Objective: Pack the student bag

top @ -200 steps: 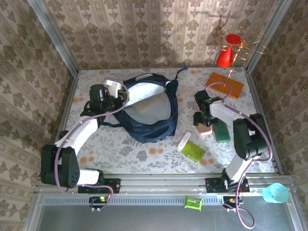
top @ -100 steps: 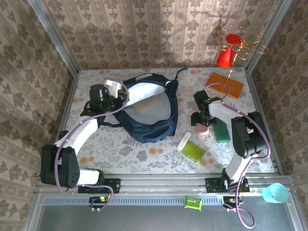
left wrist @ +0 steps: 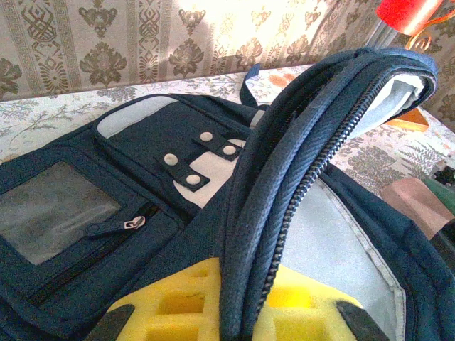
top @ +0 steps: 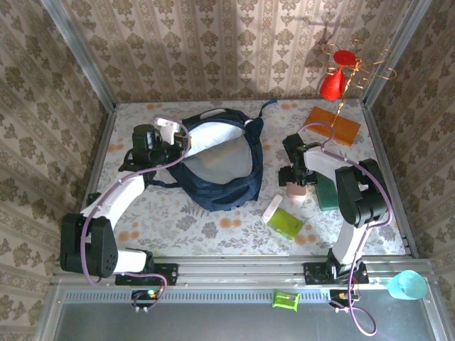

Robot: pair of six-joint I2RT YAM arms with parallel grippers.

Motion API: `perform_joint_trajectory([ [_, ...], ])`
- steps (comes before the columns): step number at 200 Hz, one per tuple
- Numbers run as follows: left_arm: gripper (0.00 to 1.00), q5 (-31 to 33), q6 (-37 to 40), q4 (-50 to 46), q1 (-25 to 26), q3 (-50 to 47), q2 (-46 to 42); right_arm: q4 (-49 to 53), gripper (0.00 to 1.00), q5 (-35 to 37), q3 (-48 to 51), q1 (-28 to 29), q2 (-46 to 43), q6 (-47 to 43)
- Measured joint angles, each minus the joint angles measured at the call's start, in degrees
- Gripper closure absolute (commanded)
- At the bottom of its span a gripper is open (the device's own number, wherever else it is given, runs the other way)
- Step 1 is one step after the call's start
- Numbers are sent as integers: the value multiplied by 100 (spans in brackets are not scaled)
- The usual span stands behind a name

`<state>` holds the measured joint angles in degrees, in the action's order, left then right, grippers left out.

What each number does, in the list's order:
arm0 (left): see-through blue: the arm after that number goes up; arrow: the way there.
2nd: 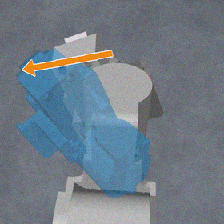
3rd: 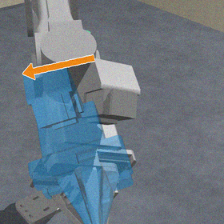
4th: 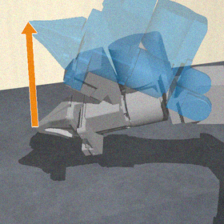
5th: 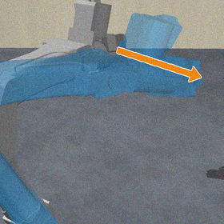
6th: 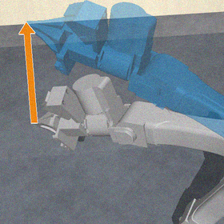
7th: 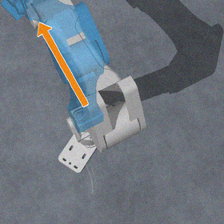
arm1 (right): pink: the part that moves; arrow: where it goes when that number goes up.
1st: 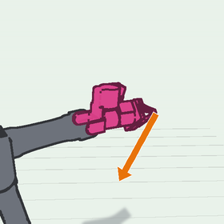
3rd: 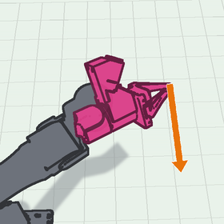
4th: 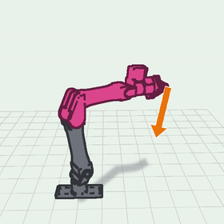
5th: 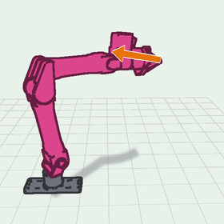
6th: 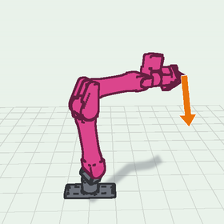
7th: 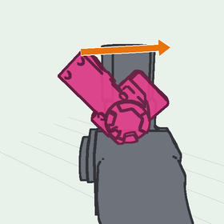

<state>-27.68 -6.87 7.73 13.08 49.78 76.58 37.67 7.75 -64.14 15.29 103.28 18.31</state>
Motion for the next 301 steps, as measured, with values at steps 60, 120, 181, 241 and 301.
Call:
perform_joint_trajectory([
  [60,100,-50,-2,4,0,0,-2,-28,50,-33,59,98,-426,-13],
  [120,100,-313,-9,278,0,-94,-2,-393,53,-1969,-468,1303,-1714,-48],
  [181,100,-894,-219,1008,0,-258,-2,-632,53,-3569,-1945,1895,57,345],
  [241,100,-1145,-782,1670,2,-422,-2,-1672,48,-3456,-2155,1753,623,1961],
  [301,100,-1318,-1403,2415,55,-643,-2,-3128,43,-2118,-1888,1722,933,3770],
])
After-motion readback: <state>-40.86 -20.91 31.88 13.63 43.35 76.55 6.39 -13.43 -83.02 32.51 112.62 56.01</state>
